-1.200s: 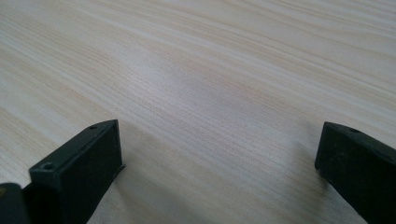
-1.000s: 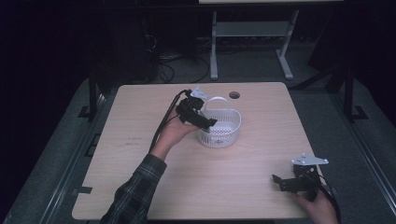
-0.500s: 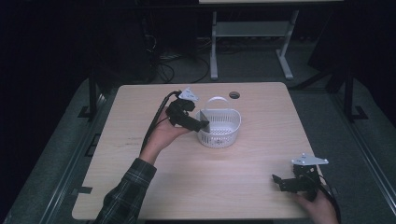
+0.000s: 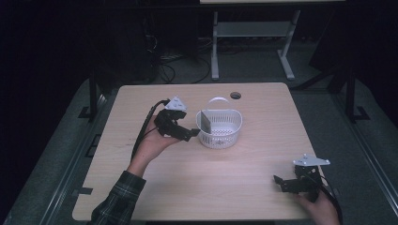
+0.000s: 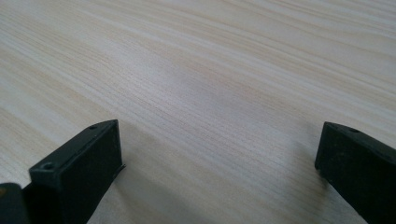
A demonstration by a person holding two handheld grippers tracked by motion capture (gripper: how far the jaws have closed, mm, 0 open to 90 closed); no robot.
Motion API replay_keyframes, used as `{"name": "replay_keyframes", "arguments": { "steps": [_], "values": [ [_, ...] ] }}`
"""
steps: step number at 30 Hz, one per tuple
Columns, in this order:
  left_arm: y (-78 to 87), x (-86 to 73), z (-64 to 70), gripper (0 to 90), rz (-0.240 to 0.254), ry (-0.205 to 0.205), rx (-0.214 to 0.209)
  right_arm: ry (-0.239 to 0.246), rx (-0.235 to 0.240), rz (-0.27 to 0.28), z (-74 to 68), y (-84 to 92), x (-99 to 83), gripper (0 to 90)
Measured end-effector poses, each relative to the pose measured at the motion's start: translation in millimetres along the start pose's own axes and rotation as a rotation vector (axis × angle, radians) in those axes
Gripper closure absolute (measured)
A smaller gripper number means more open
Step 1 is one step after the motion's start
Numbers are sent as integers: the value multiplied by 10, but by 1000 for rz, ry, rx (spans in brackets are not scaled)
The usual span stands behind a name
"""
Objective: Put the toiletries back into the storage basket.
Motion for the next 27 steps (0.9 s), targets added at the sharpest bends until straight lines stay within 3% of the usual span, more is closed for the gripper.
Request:
{"name": "replay_keyframes", "arguments": {
  "steps": [9,17,27],
  "values": [
    [115,-235,0,146,2,6,21,1,0,0,0,0,0,0],
    [219,-546,-1,147,10,38,44,1,2,0,-1,1,0,0],
    [349,-911,6,148,-8,43,84,1,0,0,0,0,0,0]
  ]
}}
Point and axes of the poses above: each handheld gripper's, and its own axes: y roughly backward along the jaws, x roughly out of its top, z roughly to its right, the point moved 7 cm from there along -y, roughly forward along the jaws, and after that the axes turned 9 degrees about x, right-handed, at the moved point
